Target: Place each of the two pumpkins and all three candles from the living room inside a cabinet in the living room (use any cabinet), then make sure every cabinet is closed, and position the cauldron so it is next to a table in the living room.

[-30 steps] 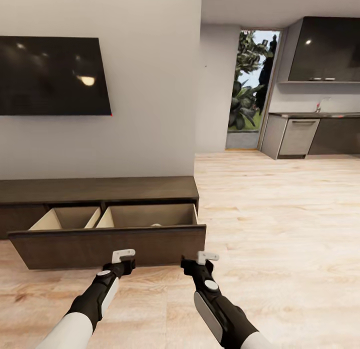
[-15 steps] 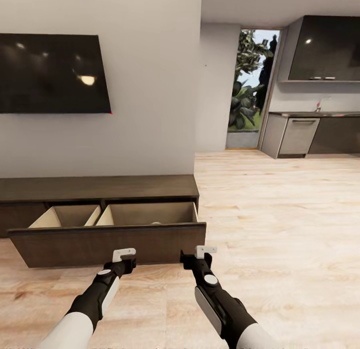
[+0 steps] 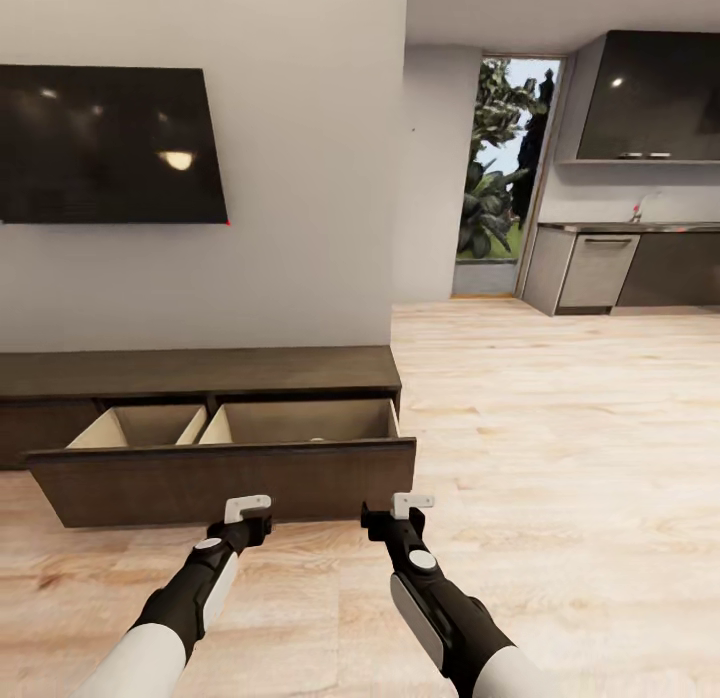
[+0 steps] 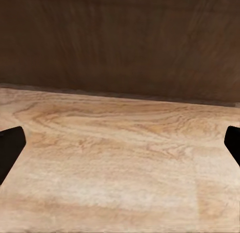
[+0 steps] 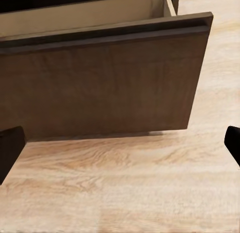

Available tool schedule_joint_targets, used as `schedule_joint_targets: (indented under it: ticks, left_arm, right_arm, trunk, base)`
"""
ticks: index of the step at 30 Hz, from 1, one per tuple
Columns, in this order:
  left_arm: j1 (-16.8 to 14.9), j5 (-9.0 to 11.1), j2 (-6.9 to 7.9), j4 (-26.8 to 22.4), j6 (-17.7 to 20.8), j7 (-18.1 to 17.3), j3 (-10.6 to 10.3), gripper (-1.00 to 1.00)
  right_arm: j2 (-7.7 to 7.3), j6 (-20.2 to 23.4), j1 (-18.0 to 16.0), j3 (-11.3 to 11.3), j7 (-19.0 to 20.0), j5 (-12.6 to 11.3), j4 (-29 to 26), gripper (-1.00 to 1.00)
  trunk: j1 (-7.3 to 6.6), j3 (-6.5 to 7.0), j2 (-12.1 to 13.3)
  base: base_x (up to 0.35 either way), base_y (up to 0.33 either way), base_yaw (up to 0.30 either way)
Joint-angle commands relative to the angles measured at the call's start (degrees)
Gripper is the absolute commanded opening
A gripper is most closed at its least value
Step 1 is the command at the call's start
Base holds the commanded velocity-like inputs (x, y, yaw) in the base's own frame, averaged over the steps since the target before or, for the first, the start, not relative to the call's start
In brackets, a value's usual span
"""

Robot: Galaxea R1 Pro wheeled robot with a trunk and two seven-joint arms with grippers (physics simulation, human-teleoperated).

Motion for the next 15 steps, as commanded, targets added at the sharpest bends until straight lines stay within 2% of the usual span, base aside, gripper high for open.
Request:
schedule_joint_targets:
  ticks: [1,6,11,15]
  left_arm:
    - [-0.01,-0.15,-0.03,-0.11,0.3,-0.03,0.25,1.0]
    - [-0.01,-0.13,-0.02,-0.11,0.31,-0.05,0.41,1.0]
    - [-0.01,-0.2,0.04,-0.11,0.3,-0.06,0.61,1.0]
    - [-0.01,-0.2,0.01,-0.11,0.27,0.01,0.47,1.0]
  right_arm:
    - [0.0,0.14,-0.05,0.16,-0.43,-0.32,0.0,1.0]
    - [0.0,0.44,-0.05,0.11,-0.57,-0.37,0.16,1.0]
    - [0.0,0.43,-0.52,0.11,-0.57,-1.99,1.23,1.0]
    - [0.0,0.4,-0.95,0.1,-0.57,-2.6,2.07,1.0]
  trunk:
    - [-0.03,-0.06,-0.03]
    - [-0.03,-0.06,-0.03]
    - [-0.03,-0.06,-0.03]
    - [-0.03,-0.06,-0.03]
  base:
    - [-0.182,0.24,0.0]
    - [-0.066,0.275,0.0]
    - [0.128,0.295,0.0]
    - [0.223,0.272,0.0]
